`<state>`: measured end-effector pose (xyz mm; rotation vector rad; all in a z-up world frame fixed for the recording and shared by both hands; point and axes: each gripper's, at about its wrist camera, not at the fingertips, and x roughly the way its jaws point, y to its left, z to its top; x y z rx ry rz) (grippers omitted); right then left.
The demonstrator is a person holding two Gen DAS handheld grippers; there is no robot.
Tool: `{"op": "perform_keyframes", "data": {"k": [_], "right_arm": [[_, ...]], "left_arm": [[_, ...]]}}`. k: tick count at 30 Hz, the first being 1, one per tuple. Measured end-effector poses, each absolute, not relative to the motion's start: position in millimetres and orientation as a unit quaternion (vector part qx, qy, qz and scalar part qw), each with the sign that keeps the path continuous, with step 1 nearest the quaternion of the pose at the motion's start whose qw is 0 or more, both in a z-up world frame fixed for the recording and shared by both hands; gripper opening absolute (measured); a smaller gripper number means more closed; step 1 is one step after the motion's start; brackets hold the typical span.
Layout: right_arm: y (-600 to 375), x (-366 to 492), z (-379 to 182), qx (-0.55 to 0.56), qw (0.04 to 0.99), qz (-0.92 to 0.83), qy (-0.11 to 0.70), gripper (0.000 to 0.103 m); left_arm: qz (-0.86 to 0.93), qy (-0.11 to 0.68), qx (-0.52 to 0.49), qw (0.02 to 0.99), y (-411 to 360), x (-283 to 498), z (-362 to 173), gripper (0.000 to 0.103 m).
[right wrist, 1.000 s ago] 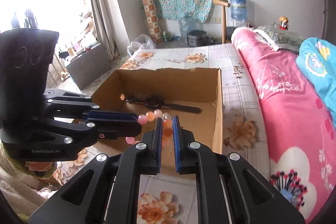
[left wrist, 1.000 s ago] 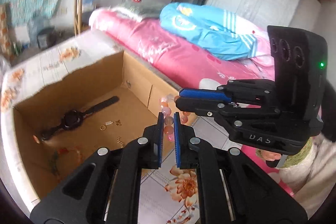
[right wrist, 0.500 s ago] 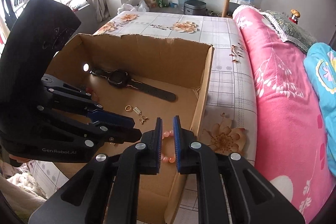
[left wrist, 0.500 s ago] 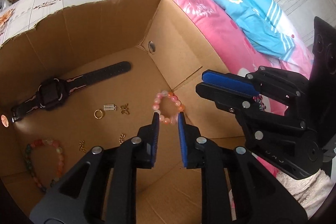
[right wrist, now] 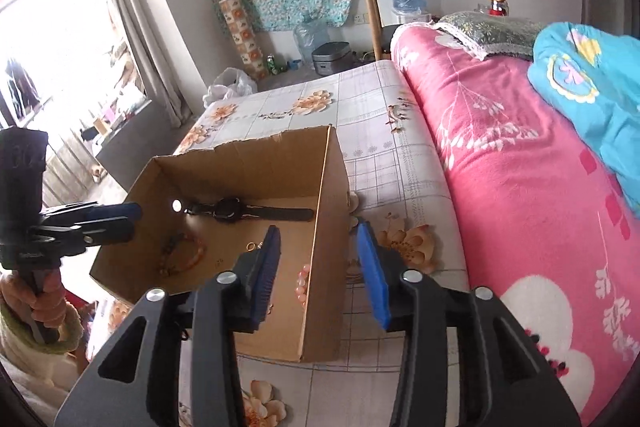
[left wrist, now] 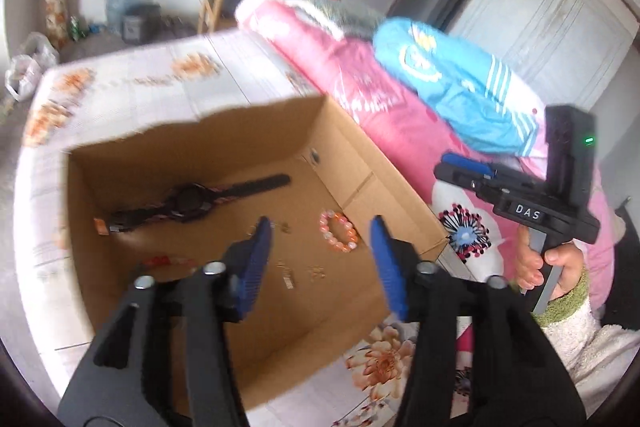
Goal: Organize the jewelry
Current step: 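Lower the bracelet into the box and open both tools, then withdraw both tools back from the box over the sheet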
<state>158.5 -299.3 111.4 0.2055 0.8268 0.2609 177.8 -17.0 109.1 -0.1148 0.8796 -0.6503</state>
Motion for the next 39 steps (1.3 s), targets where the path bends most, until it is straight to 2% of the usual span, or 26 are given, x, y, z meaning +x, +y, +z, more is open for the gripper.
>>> {"op": "perform_keyframes", "data": {"k": [3,4,10,15,39], "right_arm": [[-303.1,153.8,93.1,0.142,0.886,0.130,0.422,0.054],[-303.6,154.4,83.9,0.155,0.878,0.129,0.435,0.054],[-299.4,164.0,42.8,0.216,0.833,0.140,0.491,0.054],[-289.4,156.6,40.3,0.227,0.828,0.141,0.493,0.051],[-278.6,63.4,44.8,0.235,0.840,0.121,0.473,0.050]], "left_arm": [[-0.258,0.379,-0.050,0.887,22.9,152.6,124.3,0.083],[-0.235,0.372,-0.050,0.896,37.3,145.5,123.1,0.084],[-0.152,0.449,-0.128,0.871,95.1,147.0,59.7,0.085],[-0.223,0.475,-0.227,0.821,96.3,146.2,23.6,0.085],[-0.199,0.451,-0.186,0.850,93.2,65.9,24.8,0.085]]}}
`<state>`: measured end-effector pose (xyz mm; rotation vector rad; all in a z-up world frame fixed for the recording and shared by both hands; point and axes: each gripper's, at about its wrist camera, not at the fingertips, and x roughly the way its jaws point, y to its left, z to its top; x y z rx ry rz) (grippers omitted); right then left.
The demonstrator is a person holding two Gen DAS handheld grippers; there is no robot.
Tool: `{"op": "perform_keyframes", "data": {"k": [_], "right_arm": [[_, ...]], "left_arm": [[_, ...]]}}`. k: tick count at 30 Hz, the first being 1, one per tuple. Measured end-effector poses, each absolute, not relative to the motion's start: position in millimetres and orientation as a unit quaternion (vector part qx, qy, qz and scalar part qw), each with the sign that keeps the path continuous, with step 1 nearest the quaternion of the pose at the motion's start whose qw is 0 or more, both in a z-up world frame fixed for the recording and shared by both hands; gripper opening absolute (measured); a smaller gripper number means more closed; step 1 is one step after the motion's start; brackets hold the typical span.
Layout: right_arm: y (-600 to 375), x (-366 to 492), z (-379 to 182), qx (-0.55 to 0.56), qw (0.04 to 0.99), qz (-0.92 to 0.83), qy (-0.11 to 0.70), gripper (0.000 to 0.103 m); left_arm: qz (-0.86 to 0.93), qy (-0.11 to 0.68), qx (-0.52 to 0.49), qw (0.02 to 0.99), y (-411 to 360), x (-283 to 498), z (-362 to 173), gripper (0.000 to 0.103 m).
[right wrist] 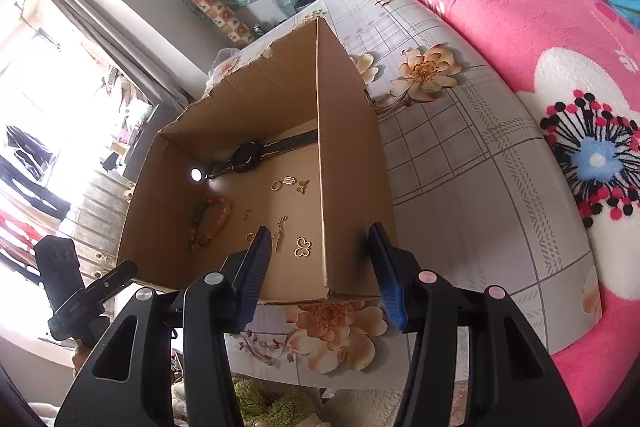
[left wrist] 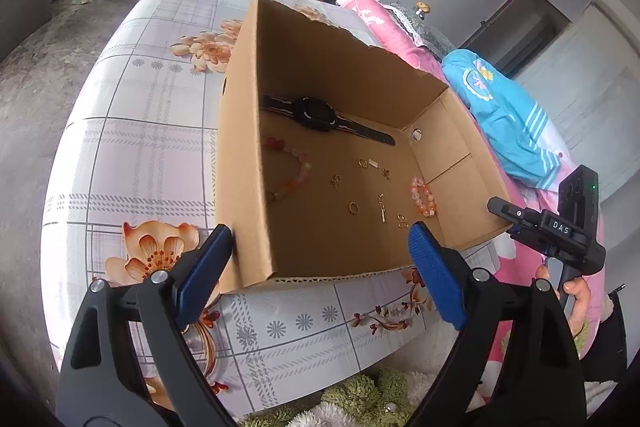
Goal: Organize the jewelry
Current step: 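Withdraw both tools back from the box over the sheet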
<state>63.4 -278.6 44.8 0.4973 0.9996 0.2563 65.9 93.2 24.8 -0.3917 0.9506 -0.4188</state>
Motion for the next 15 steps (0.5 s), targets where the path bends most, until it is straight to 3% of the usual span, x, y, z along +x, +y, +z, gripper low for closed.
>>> {"op": "perform_keyframes", "data": {"k": [5,12,15], "right_arm": [[-278.1,44.2,60.7,0.213,0.866,0.093,0.442,0.053],[-255.2,-19.4,90.9,0.099,0.916,0.013,0.388,0.085],[-234.5,-36.6,89.3,0.049,0.914,0.023,0.401,0.093]], "left_arm": [[-0.175,0.418,-0.150,0.879,88.7,45.3,42.5,0.085],[-0.144,0.396,-0.102,0.901,66.7,-4.4,62.0,0.091],[-0.116,0.400,-0.093,0.904,57.3,-17.1,64.4,0.092]]}}
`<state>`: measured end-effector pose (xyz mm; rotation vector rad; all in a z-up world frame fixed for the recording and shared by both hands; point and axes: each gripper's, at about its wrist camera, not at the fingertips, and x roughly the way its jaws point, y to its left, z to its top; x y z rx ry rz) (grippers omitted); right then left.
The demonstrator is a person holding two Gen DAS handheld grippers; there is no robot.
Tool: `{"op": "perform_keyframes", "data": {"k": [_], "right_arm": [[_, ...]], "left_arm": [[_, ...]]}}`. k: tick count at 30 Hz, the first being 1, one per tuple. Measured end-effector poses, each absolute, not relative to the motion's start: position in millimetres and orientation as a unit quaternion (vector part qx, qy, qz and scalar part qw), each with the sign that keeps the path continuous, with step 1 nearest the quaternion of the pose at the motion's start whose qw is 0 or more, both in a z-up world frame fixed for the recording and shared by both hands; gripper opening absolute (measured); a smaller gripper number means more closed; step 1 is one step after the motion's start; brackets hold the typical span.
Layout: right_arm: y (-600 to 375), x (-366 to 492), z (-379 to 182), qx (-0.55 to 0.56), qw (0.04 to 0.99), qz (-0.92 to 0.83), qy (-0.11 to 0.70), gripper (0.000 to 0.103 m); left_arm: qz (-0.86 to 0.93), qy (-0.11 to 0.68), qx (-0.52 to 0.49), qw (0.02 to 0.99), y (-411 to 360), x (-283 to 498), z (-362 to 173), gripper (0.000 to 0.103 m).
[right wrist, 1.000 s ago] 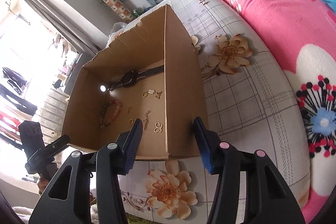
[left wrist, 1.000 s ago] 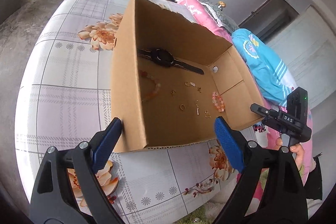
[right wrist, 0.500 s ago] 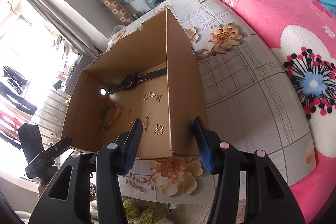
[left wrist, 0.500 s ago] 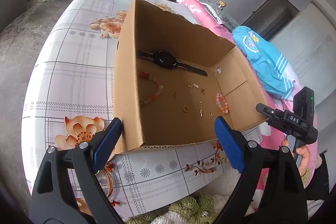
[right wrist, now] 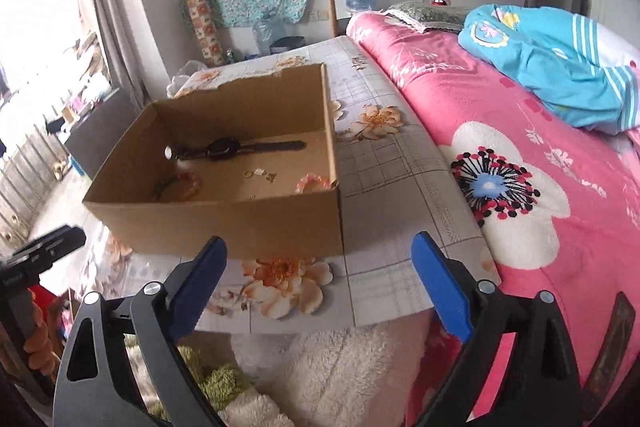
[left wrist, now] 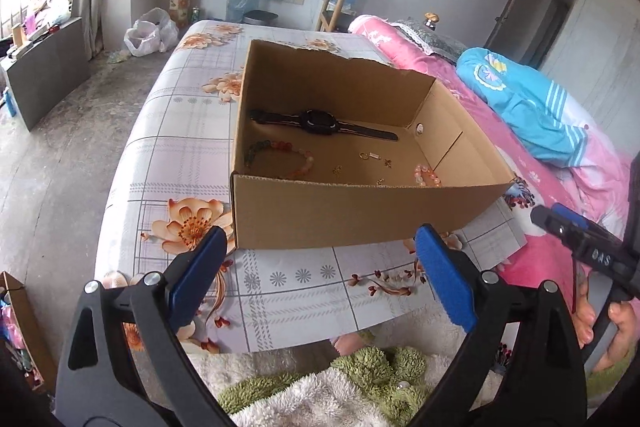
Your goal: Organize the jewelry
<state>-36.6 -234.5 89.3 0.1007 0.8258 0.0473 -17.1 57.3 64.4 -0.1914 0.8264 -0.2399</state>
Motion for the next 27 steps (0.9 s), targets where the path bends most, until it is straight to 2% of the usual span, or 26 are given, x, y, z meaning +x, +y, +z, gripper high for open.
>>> {"op": "perform_keyframes", "data": {"k": [17,27], "right_arm": [[-171.9,-34.1,49.4,-0.053,0.884,-0.017,0.464,0.096],[-172.9,-13.9,35.3,-0.040,0.873,-0.020,0.487,0.096]], "left_arm": [[-0.047,0.410,0.040,0.910,0.2,-12.5,47.9,0.094],[-0.016,0.442,0.028,0.897,-7.9,4.1,39.0,0.094]]}}
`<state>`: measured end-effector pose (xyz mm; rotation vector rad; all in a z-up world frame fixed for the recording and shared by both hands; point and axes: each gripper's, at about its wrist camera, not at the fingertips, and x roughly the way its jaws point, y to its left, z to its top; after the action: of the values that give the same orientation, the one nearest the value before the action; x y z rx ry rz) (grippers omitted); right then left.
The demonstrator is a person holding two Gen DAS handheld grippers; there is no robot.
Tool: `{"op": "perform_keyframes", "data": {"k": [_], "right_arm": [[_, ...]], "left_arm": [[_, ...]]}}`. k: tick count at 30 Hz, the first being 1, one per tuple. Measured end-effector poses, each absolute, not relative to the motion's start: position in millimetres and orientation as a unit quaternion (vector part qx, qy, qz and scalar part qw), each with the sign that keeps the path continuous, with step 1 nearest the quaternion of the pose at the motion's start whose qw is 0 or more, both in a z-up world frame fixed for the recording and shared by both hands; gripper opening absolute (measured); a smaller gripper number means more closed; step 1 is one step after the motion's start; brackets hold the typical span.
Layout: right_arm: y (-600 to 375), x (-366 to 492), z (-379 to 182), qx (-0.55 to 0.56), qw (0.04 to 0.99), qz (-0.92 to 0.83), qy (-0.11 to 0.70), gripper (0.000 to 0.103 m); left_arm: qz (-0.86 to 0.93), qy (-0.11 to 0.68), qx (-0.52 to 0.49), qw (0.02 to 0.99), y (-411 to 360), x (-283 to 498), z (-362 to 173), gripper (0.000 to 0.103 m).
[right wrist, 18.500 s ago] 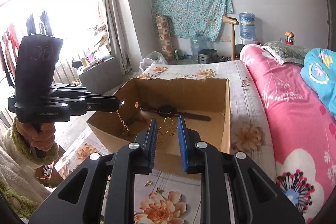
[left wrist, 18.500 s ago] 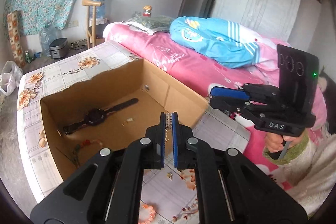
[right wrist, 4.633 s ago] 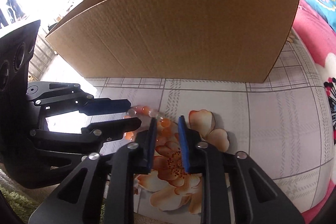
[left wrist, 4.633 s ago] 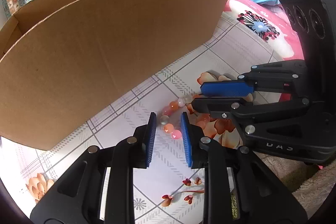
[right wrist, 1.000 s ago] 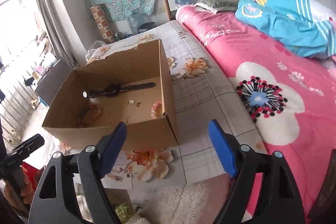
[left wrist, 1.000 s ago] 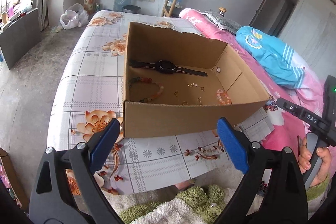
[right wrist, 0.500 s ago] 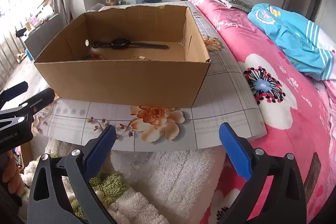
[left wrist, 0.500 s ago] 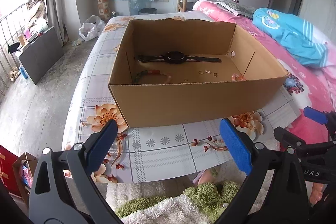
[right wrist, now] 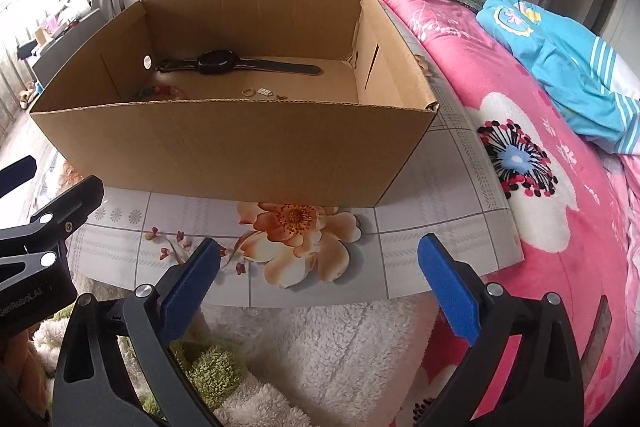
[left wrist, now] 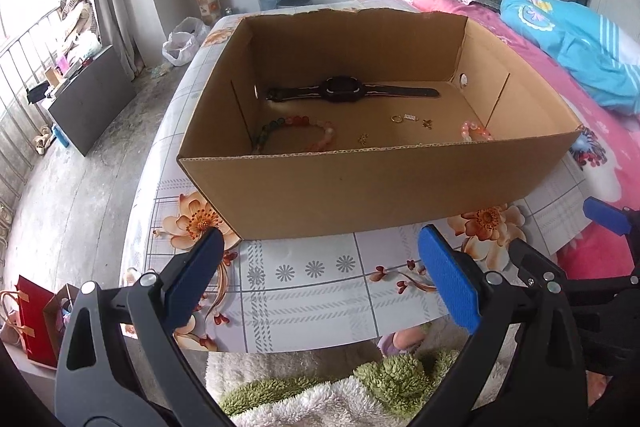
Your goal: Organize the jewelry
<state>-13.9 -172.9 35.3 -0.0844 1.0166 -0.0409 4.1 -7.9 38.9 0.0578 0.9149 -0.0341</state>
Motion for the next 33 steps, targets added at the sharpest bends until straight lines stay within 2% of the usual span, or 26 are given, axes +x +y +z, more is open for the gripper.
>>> {"op": "perform_keyframes", "data": {"k": [13,33], "right_arm": [[-176.2,10.0,32.6,-0.024,0.862,-0.026,0.506,0.096],[-166.8,12.8,32.7,-0.036,0.858,-0.025,0.512,0.096]], "left_arm": [[0.016,0.496,-0.004,0.868,-0.7,21.4,21.9,0.094],[0.020,0.492,0.002,0.871,2.4,20.9,20.2,0.094]]}}
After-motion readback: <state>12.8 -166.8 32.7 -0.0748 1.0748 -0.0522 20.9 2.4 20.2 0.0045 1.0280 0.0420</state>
